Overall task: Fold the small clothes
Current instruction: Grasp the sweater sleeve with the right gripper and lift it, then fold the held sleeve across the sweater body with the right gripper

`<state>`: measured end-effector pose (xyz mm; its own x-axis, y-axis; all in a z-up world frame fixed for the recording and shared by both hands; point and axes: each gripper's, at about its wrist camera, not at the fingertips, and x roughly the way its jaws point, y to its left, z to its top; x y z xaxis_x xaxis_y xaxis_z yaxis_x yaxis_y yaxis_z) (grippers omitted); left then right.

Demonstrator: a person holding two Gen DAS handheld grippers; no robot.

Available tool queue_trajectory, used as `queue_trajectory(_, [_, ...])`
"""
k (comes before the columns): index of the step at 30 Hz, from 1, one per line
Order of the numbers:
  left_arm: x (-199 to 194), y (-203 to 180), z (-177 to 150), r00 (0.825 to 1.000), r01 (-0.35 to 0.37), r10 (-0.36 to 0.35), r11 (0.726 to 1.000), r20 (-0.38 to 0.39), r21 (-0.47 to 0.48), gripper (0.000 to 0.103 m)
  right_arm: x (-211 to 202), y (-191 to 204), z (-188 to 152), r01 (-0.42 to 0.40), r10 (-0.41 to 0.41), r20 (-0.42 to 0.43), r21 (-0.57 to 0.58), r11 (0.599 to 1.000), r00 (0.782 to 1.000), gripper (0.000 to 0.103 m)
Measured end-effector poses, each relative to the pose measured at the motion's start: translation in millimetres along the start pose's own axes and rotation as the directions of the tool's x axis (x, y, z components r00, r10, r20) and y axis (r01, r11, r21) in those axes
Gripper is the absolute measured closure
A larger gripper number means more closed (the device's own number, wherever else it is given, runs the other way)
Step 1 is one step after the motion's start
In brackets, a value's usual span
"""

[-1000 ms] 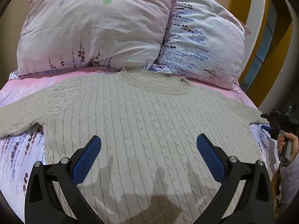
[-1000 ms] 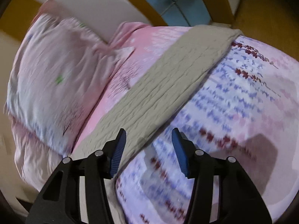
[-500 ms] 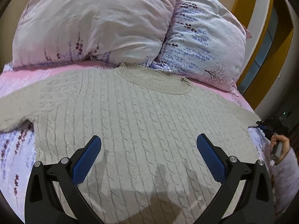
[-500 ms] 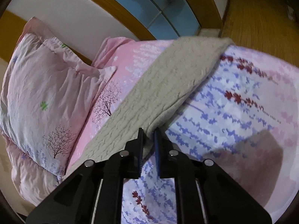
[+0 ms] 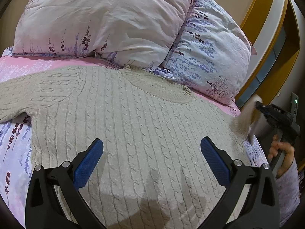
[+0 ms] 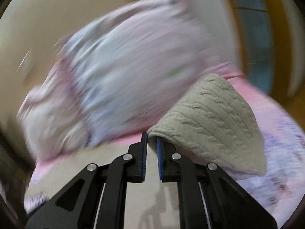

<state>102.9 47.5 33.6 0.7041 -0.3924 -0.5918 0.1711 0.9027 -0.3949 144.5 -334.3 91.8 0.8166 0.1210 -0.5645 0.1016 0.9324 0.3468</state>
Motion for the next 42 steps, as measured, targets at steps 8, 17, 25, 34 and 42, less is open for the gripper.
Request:
queue_trajectory(8, [-0.1,3.2,1.6,1.0,-0.022,0.022,1.0,-0.004,-0.004,0.001,70.2,54.6,-67.0,-0.12,0.09,-0.318,-0.078,0.99,0.944,0.075])
queue_trajectory(17, [0.9,0.9,1.9,0.999,-0.048,0.049,0.999,-0.015,0.024,0.001,51.4,-18.7,-48.1,-0.049,0.108,-0.217,0.26,0.964,0.97,0.052])
queue_trajectory(25, [-2.7,-9.2,18.0,0.999,-0.04,0.043,0.994,-0.025,0.106,0.001,35.4,-71.3,-50.9,-0.007,0.076,-0.129,0.472,0.881,0.989,0.057])
queue_trajectory(34, [14.8,20.2,34.9,0.985,0.11,-0.118,0.991,-0.126,-0.073,0.003,26.2,-103.9,-50.6,0.092,-0.037,-0.109,0.553,0.828,0.993,0.087])
queue_trajectory(42, [26.0,54.4,44.3,0.973,0.175,-0.204,0.956,-0.106,-0.234,0.024,14.5,-28.6,-9.6,0.069,-0.074,0.017,0.225,0.972,0.997,0.096])
